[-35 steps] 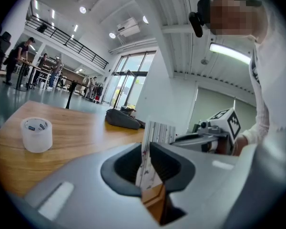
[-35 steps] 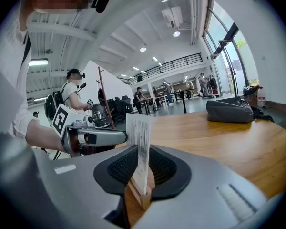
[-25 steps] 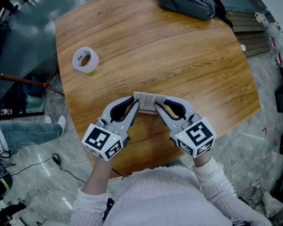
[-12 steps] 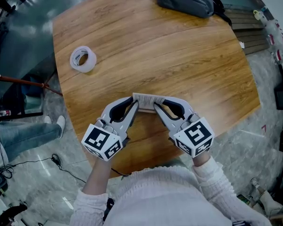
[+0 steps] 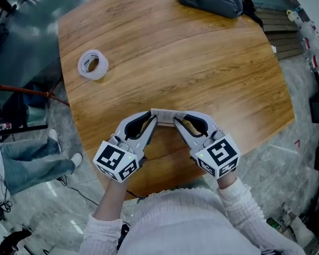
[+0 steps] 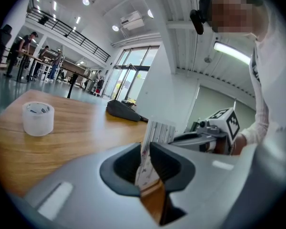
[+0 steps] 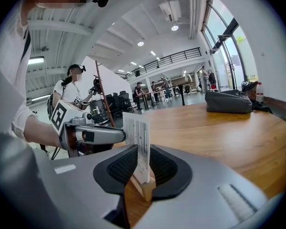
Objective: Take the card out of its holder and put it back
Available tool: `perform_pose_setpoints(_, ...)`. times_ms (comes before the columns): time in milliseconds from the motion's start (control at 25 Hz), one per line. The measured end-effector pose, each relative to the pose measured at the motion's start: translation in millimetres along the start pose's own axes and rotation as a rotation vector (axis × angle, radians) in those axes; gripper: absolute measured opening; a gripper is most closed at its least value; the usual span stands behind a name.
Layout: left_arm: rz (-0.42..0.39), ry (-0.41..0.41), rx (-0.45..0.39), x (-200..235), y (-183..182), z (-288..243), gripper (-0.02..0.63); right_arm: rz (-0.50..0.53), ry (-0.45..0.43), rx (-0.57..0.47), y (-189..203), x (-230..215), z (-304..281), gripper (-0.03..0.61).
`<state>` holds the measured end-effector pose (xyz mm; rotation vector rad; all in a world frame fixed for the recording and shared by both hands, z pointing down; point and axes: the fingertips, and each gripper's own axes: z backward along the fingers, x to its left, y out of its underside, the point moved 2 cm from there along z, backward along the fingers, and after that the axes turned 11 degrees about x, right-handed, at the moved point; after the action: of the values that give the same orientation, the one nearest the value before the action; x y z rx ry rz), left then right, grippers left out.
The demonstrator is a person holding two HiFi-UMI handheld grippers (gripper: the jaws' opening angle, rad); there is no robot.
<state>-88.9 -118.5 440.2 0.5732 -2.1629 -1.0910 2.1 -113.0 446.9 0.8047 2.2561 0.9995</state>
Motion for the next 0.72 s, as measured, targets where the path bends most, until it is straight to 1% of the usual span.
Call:
perform_pose_setpoints(400,0.012,-0.016,0.055,3,18,-3,0.054,-0.007,-0.02,0.064,14,2,-10,0.07)
perform_pose_setpoints(520,0.021,-0.025,0.069,4,24,-4,0.054,-0.011,-0.036,0.088,19,5,-13,0.095)
perform_pose_setpoints(720,0.02,-0.042,0.087,4,27,-4,0.057,-0.015,-0.046,0.104,22,6,-14,0.112)
